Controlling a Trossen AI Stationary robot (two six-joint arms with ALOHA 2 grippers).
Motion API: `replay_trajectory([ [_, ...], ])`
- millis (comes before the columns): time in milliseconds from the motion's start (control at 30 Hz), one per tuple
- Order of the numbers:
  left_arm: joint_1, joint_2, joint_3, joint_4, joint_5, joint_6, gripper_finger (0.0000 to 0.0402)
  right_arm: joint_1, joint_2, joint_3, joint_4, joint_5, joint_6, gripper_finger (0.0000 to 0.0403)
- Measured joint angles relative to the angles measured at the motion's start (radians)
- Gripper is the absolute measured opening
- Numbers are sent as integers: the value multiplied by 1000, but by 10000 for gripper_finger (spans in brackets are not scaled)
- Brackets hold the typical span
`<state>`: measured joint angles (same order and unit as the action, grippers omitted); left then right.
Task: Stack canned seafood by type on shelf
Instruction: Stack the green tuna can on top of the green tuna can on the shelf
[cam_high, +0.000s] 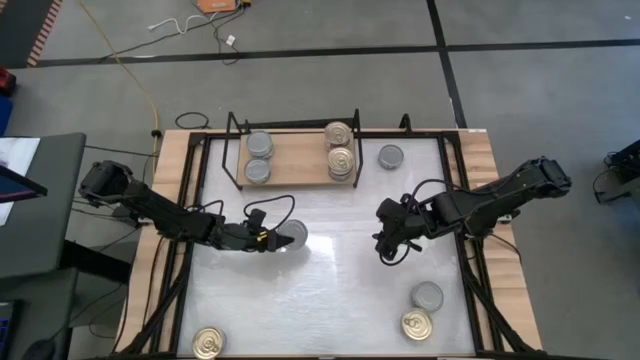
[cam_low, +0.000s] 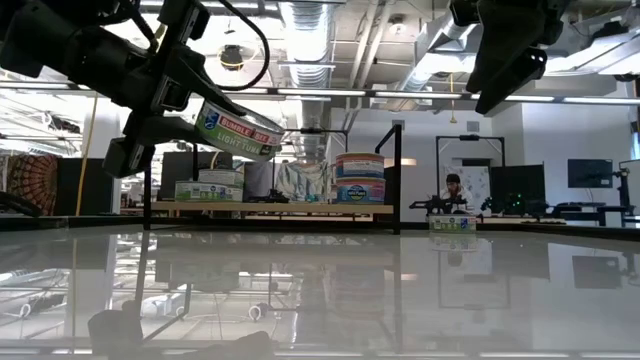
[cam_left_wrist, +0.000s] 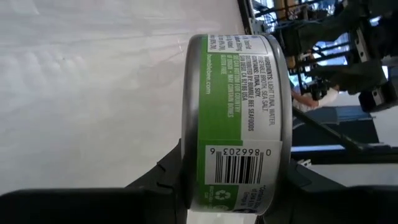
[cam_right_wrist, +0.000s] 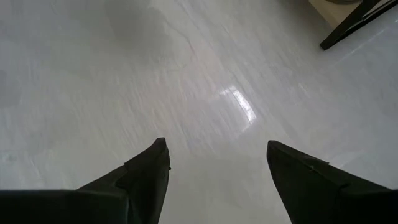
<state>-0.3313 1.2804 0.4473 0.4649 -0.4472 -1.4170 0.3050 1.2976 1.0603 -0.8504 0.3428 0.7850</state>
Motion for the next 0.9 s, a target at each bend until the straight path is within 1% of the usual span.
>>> replay_trajectory([
  [167,2,0,0,-82,-4,-114,148,0,0,0,0,0,-8,292],
  [267,2,0,0,-116,-4,-144,144,0,0,0,0,0,-8,292],
  [367,2,0,0,-111,-4,-143,135,0,0,0,0,0,-8,292],
  [533,5,0,0,-110,-4,-141,134,0,0,0,0,0,-8,292],
  [700,5,0,0,-110,-4,-213,134,0,0,0,9,0,-7,292],
  [900,59,0,0,-90,-6,-239,134,0,0,0,38,0,-8,292],
])
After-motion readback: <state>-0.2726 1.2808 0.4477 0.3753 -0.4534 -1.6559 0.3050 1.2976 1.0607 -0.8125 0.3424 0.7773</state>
